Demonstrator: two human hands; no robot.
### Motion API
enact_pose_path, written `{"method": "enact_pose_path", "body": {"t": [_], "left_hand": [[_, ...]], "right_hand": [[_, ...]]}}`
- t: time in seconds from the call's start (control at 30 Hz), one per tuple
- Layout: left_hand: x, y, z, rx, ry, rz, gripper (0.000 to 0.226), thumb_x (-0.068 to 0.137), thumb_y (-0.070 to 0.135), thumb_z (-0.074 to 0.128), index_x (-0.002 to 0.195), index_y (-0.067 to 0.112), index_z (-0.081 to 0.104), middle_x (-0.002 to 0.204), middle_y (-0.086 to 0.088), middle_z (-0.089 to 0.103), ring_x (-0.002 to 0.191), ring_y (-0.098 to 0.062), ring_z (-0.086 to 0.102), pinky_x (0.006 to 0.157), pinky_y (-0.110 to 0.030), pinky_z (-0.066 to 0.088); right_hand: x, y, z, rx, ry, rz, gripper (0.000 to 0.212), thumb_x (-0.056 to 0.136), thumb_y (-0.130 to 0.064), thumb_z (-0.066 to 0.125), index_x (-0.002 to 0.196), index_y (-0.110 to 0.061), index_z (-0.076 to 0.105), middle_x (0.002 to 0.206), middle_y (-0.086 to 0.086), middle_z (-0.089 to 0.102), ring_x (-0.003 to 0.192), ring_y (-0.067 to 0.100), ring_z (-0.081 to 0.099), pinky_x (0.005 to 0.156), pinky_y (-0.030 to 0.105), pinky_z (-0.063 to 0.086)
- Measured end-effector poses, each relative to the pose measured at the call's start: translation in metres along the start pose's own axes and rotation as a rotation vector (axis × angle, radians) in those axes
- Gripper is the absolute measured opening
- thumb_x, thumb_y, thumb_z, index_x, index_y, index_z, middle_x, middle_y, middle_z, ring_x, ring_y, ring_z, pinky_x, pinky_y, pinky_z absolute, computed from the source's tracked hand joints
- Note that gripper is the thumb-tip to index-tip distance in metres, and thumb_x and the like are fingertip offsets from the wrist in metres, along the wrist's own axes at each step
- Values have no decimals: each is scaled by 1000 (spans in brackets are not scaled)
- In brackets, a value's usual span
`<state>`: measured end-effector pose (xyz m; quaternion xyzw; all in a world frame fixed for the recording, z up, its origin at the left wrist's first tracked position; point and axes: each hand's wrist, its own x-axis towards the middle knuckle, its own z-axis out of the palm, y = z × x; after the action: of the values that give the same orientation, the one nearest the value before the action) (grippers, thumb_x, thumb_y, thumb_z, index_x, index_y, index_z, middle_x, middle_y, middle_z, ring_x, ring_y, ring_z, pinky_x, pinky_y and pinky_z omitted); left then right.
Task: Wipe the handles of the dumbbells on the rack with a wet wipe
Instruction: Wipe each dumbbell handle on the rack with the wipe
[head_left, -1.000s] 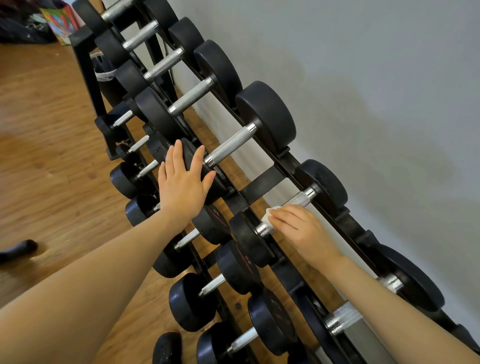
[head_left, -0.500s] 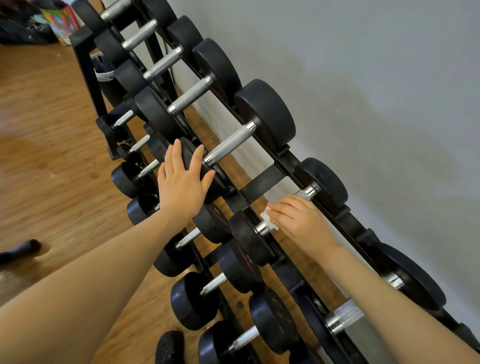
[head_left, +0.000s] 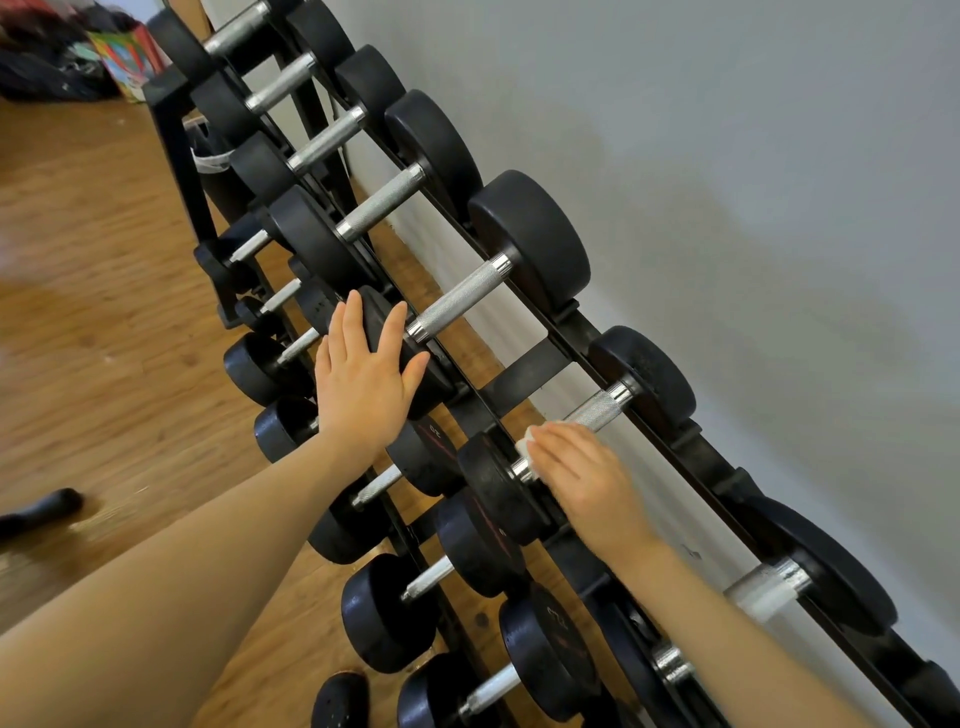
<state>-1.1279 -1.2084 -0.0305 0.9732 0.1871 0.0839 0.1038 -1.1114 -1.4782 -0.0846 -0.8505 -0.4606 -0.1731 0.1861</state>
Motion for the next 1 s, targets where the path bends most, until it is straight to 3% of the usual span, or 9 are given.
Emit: {"method": "enact_pose_path", "body": {"t": [0.1, 0.27, 0.43, 0.53, 0.63, 0.77, 0.87, 1.0], "left_hand": [[1, 0, 1, 1, 10, 3, 63, 100, 53, 30, 156, 25, 22, 163, -19, 6, 151, -36, 4, 119, -52, 12], [0, -1, 2, 2, 10, 5, 63, 100, 53, 30, 156, 25, 22, 163, -19, 6, 151, -36, 4, 119, -52, 12], [0, -2, 3, -11, 20, 10, 62, 100, 52, 32, 155, 25, 24, 163, -20, 8, 151, -37, 5, 119, -53, 14], [1, -2, 4, -18, 23, 13, 62, 100, 53, 32, 155, 25, 24, 163, -20, 8, 151, -37, 5, 119, -54, 14], [1, -2, 4, -22, 21, 12, 62, 100, 52, 33, 155, 25, 23, 163, -19, 7, 151, -37, 5, 119, -53, 13], [1, -2, 3, -32, 22, 21, 63, 100, 52, 32, 155, 23, 25, 163, -21, 8, 150, -38, 5, 118, -55, 17], [1, -3, 3, -30, 16, 20, 63, 100, 53, 31, 155, 23, 24, 163, -20, 7, 150, -38, 5, 117, -55, 19], [1, -3, 2, -30, 9, 21, 63, 100, 54, 31, 155, 24, 23, 163, -19, 6, 151, -37, 3, 116, -55, 21]], "right_hand": [[-2, 0, 2, 31, -44, -113, 33, 87, -10, 62, 119, -2, 65, 120, 12, 66, 117, 25, 57, 107, 39, 41], [1, 11, -3, -45, 67, 27, 30, 87, -9, 64, 115, -2, 68, 118, 11, 68, 116, 25, 58, 109, 39, 40], [-1, -3, 2, 16, -24, -97, 31, 90, -11, 59, 119, -2, 65, 121, 11, 66, 119, 24, 55, 107, 39, 42], [1, 9, -7, 6, 51, 56, 30, 90, -17, 59, 115, -2, 68, 117, 8, 68, 115, 20, 54, 94, 34, 51], [-4, 1, -4, 64, 119, 202, 33, 92, -20, 56, 117, -1, 67, 120, 9, 66, 114, 20, 53, 93, 28, 51], [-15, -8, 3, 78, 67, 203, 32, 94, -19, 57, 118, 0, 66, 120, 11, 65, 108, 22, 57, 88, 29, 54], [-14, -10, 0, 61, 106, 278, 28, 95, -19, 57, 111, 1, 69, 108, 13, 66, 100, 20, 56, 78, 28, 55], [-16, -23, 5, 93, 103, 242, 26, 94, -20, 58, 107, -1, 70, 104, 11, 66, 97, 20, 59, 78, 26, 55]]}}
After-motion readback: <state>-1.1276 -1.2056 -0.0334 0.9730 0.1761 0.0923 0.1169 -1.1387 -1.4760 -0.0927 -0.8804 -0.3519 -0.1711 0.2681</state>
